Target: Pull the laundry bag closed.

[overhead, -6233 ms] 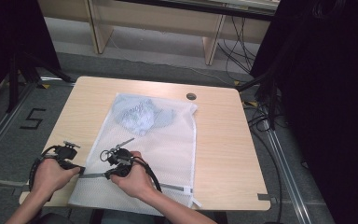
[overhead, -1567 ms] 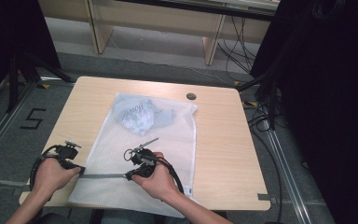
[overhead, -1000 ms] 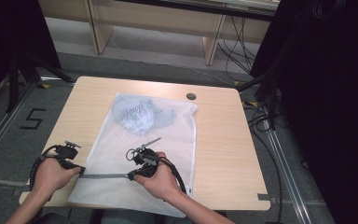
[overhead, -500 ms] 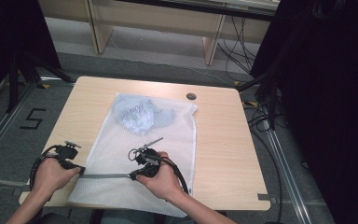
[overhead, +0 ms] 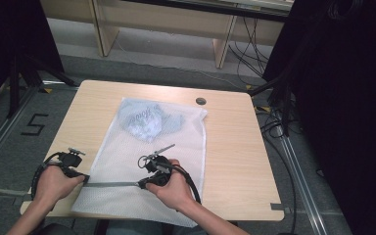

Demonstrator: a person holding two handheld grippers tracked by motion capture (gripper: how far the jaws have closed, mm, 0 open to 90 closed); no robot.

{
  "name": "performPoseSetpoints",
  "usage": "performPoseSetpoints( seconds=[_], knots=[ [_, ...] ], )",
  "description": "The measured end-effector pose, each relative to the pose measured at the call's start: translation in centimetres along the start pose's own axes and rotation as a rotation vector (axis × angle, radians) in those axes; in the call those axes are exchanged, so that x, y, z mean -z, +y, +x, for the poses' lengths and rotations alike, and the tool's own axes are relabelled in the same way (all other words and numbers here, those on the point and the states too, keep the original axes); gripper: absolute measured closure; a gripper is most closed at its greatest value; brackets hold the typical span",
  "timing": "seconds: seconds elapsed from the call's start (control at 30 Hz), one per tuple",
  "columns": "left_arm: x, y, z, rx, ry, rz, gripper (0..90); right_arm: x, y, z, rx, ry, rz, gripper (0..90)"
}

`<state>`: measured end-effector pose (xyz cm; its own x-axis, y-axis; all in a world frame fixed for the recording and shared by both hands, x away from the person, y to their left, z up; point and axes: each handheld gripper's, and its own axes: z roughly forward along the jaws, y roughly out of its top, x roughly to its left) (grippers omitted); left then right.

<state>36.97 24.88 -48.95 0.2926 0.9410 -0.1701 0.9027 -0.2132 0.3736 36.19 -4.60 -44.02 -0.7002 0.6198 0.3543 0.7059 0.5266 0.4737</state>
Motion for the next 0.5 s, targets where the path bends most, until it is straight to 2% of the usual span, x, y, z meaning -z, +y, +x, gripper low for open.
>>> performPoseSetpoints(
  seconds=[0.07, 0.13, 0.3, 0.4, 0.43, 0.5],
  knots=[
    [0.00, -0.01, -0.03, -0.001, 0.001, -0.003, 89.8, 0.09, -0.06, -0.07, 0.012, -0.002, -0.007, 87.1],
    [0.01, 0.00, -0.01, 0.000, 0.001, 0.000, 89.8, 0.21, -0.12, -0.04, -0.003, 0.004, 0.006, 87.1],
    [-0.03, 0.01, -0.03, 0.003, -0.001, -0.001, 89.8, 0.35, -0.32, -0.27, 0.007, 0.000, -0.004, 87.1],
    [-0.03, 0.02, -0.07, 0.003, 0.001, -0.003, 89.8, 0.40, -0.45, -0.31, -0.004, 0.008, -0.001, 87.1],
    [-0.05, 0.00, -0.09, 0.004, 0.002, -0.007, 89.8, 0.40, -0.49, -0.35, 0.007, -0.007, -0.001, 87.1],
    [-0.05, 0.01, -0.10, 0.004, 0.003, -0.006, 89.8, 0.41, -0.52, -0.35, 0.003, -0.005, -0.001, 87.1]
  ],
)
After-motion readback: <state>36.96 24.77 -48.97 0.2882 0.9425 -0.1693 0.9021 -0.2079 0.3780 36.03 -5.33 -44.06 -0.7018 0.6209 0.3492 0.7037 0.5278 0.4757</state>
